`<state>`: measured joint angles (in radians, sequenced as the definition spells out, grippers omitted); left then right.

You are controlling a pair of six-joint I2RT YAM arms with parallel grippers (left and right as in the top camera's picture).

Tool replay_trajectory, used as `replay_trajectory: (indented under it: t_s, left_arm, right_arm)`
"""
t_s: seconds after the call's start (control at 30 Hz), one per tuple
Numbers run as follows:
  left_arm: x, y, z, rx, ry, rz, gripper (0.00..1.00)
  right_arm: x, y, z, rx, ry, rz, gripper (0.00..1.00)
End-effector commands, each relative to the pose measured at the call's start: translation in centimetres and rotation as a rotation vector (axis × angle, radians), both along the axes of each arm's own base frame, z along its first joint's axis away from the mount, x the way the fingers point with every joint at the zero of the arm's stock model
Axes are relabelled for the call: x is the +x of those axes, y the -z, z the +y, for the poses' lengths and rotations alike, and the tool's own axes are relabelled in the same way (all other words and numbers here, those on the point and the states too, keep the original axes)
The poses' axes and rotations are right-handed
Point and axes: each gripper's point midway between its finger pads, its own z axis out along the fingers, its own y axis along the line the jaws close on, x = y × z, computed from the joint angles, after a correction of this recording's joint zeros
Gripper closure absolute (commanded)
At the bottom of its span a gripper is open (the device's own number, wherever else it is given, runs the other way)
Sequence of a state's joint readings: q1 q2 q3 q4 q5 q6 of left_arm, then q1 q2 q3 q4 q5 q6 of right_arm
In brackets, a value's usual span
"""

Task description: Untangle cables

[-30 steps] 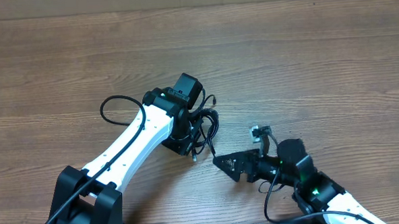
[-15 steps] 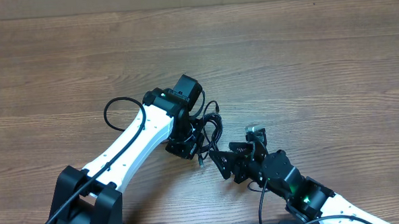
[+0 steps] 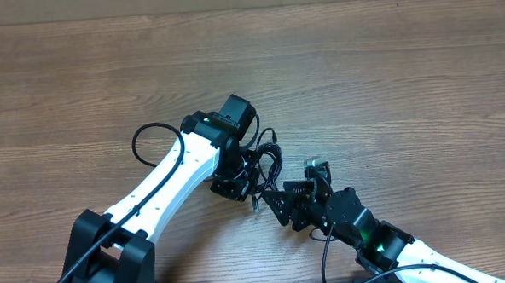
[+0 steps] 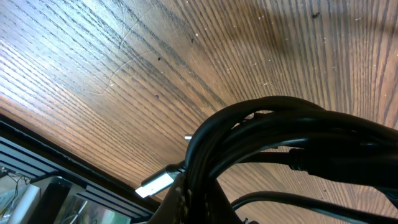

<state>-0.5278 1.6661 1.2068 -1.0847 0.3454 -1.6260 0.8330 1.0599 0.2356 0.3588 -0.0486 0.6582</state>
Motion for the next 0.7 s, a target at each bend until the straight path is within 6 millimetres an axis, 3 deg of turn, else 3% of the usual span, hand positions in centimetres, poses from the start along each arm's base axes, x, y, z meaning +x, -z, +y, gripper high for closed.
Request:
replay_trajectory:
  t_s: [0.0, 0.13, 0.27, 0.47, 0.67]
  left_arm:
    - [0.3, -0.9, -0.4, -0.026, -0.028, -0.009, 0.96]
    - [0.4, -0.8, -0.2, -0.013, -0.032, -0.015, 0.96]
    - [0.4, -0.9, -0.3, -0.018, -0.035, -0.011, 0.96]
    - [-0.1, -1.2, -1.0, -0.058, -0.029, 0.014, 0.96]
    - [-0.4, -1.2, -1.4, -0.058, -0.012, 0.014, 0.96]
  right_arm:
    - [-0.2, -1.0, 0.9, 0.034, -0.038, -0.013, 0.32]
    - [-0.6, -1.9, 1.5, 0.070, -0.076, -0.026, 0.33]
    - [-0.5, -1.7, 1.3, 0.060, -0.067, -0.023, 0.34]
    - [0.6, -1.2, 0.4, 0.026, 0.012, -0.033, 0.44]
    - [0.7, -1.1, 0.2, 0.022, 0.022, -0.035, 0.44]
